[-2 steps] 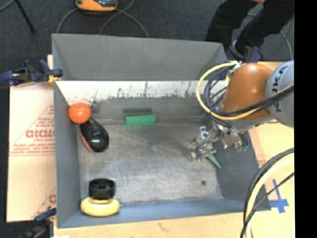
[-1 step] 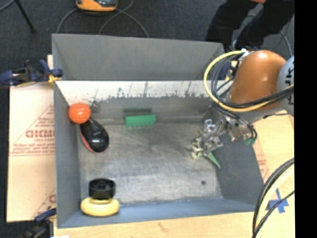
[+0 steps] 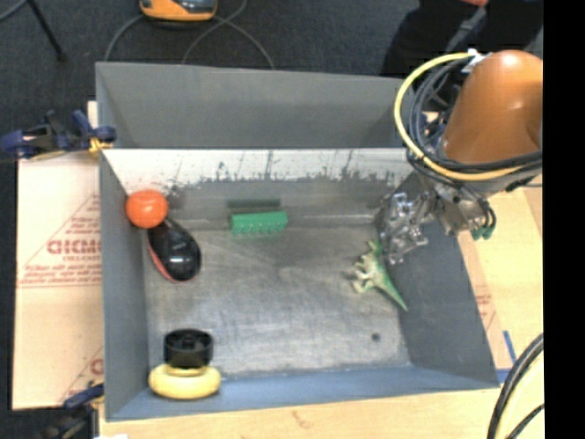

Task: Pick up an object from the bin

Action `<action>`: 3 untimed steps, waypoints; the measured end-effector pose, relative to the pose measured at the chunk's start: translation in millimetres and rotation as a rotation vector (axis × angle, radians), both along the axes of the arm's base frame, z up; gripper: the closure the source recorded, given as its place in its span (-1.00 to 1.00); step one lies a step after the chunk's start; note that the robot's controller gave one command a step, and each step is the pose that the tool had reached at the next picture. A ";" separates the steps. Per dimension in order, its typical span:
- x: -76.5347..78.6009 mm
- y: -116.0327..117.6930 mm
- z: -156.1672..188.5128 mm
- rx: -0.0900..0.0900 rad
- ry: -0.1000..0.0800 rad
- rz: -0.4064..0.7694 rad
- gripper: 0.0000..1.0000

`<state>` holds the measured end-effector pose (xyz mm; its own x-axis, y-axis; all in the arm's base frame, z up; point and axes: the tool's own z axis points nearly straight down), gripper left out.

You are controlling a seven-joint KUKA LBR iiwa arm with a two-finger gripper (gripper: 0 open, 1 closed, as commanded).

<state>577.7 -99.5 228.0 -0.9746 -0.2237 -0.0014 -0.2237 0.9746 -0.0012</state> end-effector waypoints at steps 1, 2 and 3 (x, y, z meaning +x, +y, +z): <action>-6.9 -10.2 52.3 0.002 0.000 -0.069 1.00; 2.9 7.2 -47.8 -0.001 -0.007 0.002 -1.00; 5.2 15.4 -96.8 0.000 0.001 0.043 -1.00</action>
Offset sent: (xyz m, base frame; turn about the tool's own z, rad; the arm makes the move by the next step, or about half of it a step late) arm 0.0050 0.0173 -0.0944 -0.0456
